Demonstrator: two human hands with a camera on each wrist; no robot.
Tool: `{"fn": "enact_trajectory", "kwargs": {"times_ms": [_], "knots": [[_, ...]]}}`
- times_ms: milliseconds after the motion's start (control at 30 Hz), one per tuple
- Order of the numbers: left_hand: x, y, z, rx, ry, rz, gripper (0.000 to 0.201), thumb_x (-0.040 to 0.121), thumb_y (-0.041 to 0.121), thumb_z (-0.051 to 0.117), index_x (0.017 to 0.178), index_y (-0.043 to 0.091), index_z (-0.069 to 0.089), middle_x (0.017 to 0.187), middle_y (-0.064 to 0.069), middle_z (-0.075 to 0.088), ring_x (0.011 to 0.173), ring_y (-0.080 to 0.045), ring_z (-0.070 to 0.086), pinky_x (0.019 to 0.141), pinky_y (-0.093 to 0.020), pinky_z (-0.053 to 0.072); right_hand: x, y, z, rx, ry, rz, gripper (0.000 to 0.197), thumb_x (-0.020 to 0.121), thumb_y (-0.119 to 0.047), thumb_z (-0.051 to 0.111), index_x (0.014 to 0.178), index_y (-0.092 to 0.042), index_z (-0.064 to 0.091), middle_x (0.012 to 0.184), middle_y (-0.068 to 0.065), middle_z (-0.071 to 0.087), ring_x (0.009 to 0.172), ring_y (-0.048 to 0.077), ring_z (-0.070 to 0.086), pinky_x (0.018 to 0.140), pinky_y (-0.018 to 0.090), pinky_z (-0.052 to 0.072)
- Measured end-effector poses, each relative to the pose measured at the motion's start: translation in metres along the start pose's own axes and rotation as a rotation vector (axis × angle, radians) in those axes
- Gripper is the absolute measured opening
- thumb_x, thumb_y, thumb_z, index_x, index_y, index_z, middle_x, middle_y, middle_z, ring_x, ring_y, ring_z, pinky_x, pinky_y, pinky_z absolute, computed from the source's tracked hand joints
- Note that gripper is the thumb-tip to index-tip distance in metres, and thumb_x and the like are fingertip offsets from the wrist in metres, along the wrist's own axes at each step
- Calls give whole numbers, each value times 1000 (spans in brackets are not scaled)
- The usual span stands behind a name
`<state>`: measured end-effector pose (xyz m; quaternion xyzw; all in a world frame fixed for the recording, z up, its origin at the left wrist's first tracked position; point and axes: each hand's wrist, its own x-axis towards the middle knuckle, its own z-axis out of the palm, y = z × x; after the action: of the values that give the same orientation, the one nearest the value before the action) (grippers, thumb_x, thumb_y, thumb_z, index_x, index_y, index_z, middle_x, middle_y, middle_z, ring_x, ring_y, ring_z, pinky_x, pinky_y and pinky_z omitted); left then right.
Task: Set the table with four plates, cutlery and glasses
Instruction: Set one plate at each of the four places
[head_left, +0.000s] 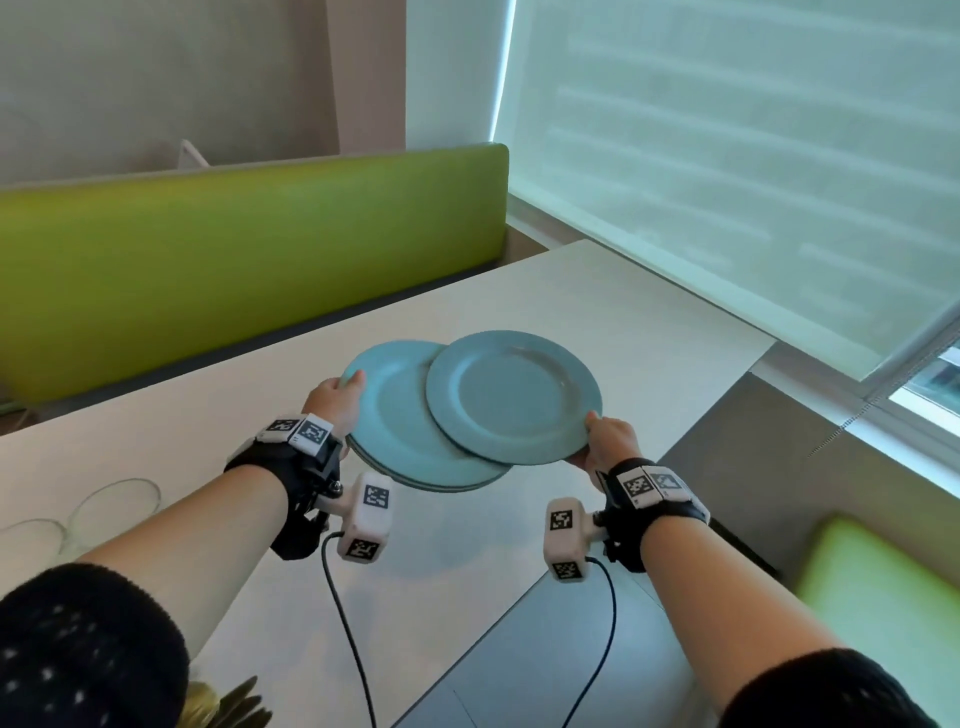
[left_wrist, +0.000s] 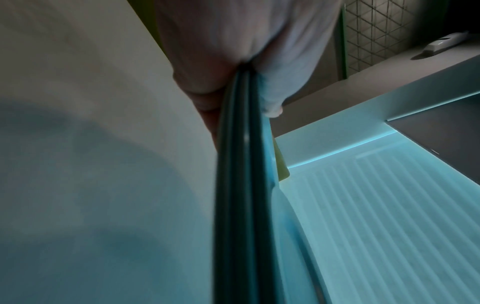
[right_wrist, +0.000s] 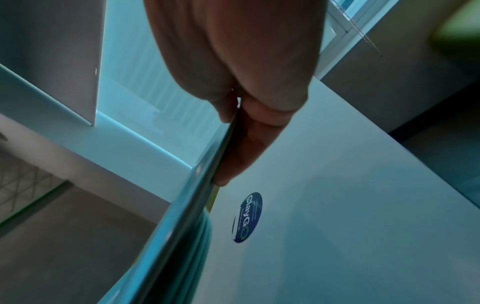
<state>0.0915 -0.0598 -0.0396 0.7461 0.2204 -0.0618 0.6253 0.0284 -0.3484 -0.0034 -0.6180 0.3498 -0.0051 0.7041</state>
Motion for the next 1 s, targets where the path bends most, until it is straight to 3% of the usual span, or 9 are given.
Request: {"fn": "enact_trajectory", "kwargs": {"times_ms": [133,233,333,433,633,800,900,1000], "knots": [[-22,14,-24,61,164,2,47,94,38,45,121,2,55,125,-22,58,110,-39,59,98,-45,47,-1,19,-6,18,66,-2,34,100,-9,37,127,11,44,113,25,50,94,35,52,90,58,46],[-20,15,-48,136,259,2,49,98,33,40,130,-3,48,133,-24,52,119,-39,52,96,-39,41,-8,34,-7,18,111,7,30,100,-8,37,122,10,47,113,28,51,97,38,53,93,58,45],[-25,15,-77,142,316,-2,50,98,33,38,135,-1,42,137,-22,49,122,-38,49,97,-38,39,-17,56,-2,9,168,56,33,100,-10,39,124,11,46,121,31,52,113,46,54,94,59,45],[-28,11,-105,149,350,-6,51,99,33,37,139,2,38,142,-19,45,127,-36,46,100,-38,36,-28,85,10,-20,158,96,33,100,-11,39,124,11,47,114,26,54,117,46,53,94,56,47],[-32,1,-133,181,352,-13,53,100,35,35,141,2,35,145,-18,41,130,-36,43,103,-37,34,-45,130,35,-3,164,160,34,100,-10,40,124,12,46,126,31,52,116,47,53,93,60,45],[-33,-8,-143,133,339,-6,52,98,36,37,139,3,39,142,-18,45,126,-35,47,101,-37,37,-49,154,49,-42,164,177,32,98,-9,42,118,14,49,106,24,56,113,45,56,93,58,47],[-30,-13,-145,98,330,6,51,97,36,39,135,2,44,137,-19,50,121,-36,51,99,-38,40,-48,166,53,-53,167,175,34,98,-10,43,121,15,49,114,27,58,113,45,56,93,58,47],[-28,-16,-146,76,331,7,50,96,36,40,133,3,46,134,-19,52,119,-36,53,100,-40,42,-36,178,52,-106,166,182,35,96,-14,45,117,12,53,108,23,60,111,44,58,92,57,48]]}}
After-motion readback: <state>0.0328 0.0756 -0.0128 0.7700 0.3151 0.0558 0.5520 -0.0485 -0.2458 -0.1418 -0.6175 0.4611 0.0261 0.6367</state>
